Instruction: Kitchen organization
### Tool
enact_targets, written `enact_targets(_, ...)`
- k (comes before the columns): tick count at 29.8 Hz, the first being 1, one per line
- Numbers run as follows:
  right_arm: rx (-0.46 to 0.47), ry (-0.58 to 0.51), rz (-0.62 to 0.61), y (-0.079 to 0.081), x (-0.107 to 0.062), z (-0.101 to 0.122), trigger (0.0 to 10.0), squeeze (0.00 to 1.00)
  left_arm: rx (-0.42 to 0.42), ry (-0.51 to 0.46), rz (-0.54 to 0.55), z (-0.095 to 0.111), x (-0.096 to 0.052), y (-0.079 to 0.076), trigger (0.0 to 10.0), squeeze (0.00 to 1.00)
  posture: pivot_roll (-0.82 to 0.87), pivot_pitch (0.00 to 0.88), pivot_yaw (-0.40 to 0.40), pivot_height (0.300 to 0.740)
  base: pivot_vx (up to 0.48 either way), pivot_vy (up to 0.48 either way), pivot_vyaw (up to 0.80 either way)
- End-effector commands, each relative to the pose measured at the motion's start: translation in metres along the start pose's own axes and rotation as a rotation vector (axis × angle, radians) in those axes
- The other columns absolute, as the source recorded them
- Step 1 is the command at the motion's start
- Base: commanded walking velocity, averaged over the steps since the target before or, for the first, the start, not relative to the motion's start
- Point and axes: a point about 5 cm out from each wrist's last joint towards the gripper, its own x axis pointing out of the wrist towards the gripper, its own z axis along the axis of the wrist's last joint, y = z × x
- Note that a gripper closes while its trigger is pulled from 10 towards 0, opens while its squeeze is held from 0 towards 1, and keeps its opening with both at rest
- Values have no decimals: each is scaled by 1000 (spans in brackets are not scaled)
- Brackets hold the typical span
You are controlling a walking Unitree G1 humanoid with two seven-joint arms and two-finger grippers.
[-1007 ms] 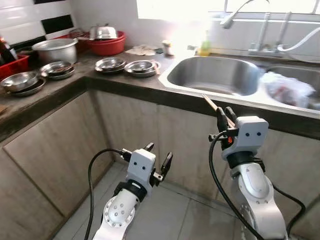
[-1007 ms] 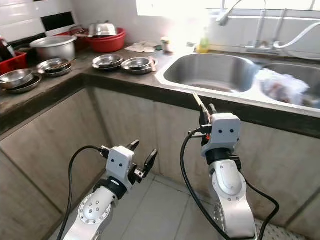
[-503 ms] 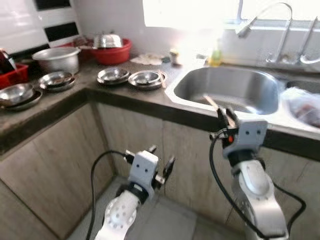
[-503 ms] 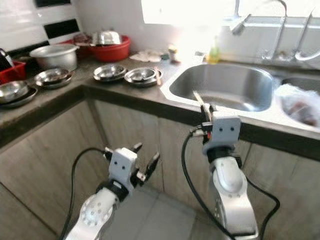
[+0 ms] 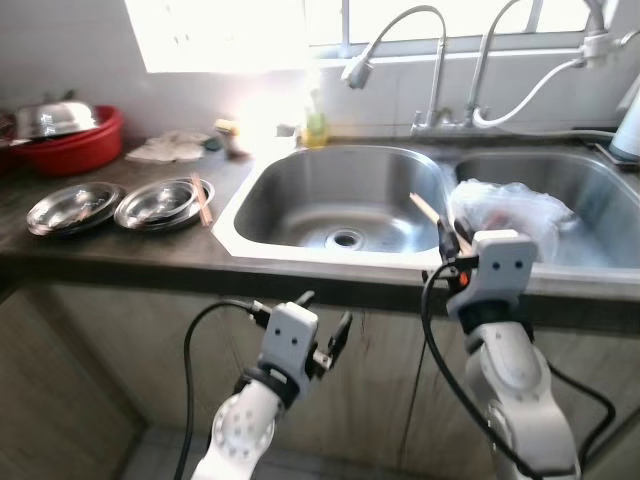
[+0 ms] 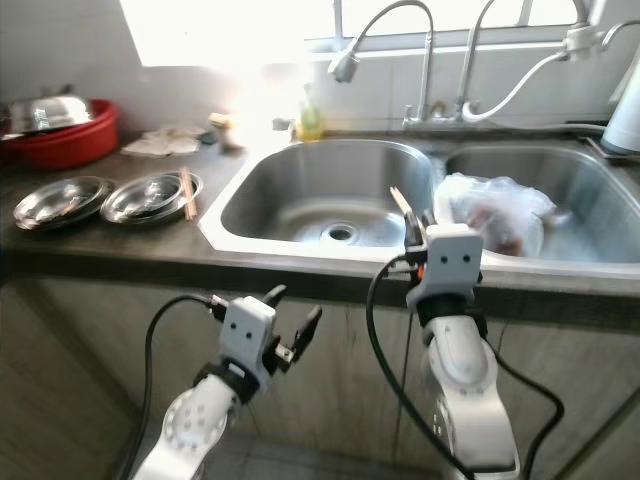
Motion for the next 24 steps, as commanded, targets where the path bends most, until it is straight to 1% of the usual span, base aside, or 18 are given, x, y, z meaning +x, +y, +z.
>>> enact_targets(1,5,-15,40,7,5,6,10000,0,10,-5,25,2,0,7,10000,0,86,0,3,740,345,0,0)
enact_targets(3,3,-17,44,7,7,6,10000,0,10,-7,28,3,0,7,10000,0,86,0,3,740,345,0,0)
enact_targets(4,-16,-24,60,7,8,8,10000,0,10,-10,29,3,0,7,10000,0,86,0,0,740,341,0,0)
enact_targets(6,-65,-29,103,8,13,9,10000,0,8,-17,35,5,1,7,10000,0,86,0,1,740,330,0,794)
enact_targets(8,-67,-26,109,7,21,10,10000,0,7,-23,34,7,2,6,10000,0,89,0,-4,740,328,0,787)
enact_targets(9,-67,-26,109,7,21,10,10000,0,7,-23,34,7,2,6,10000,0,89,0,-4,740,326,0,775)
enact_targets(11,-57,-10,105,5,28,11,10000,0,6,-20,40,7,2,7,10000,0,88,0,-4,740,296,0,0)
enact_targets(12,-56,10,113,5,33,11,10000,0,2,-12,50,6,3,7,10000,0,88,0,-4,740,0,0,0)
enact_targets(13,-56,10,113,5,33,11,10000,0,2,-12,50,6,3,7,10000,0,88,0,-4,740,0,0,0)
enact_targets(15,-82,47,138,4,39,9,10000,0,3,-7,56,5,3,8,10000,0,88,0,-6,740,0,0,0)
enact_targets(17,-133,70,146,0,46,7,10000,0,1,-6,53,5,3,7,10000,0,89,0,-5,740,0,0,0)
enact_targets(21,-161,114,144,-7,54,4,10000,0,-1,-7,37,5,2,4,10000,0,90,0,-6,740,0,0,0)
enact_targets(22,-165,143,139,-11,60,1,10000,0,-2,-11,30,5,2,3,10000,0,89,0,-10,740,0,0,0)
enact_targets(24,-168,183,135,-13,65,-4,10000,0,3,-10,31,5,1,2,10000,0,90,0,-11,740,0,0,0)
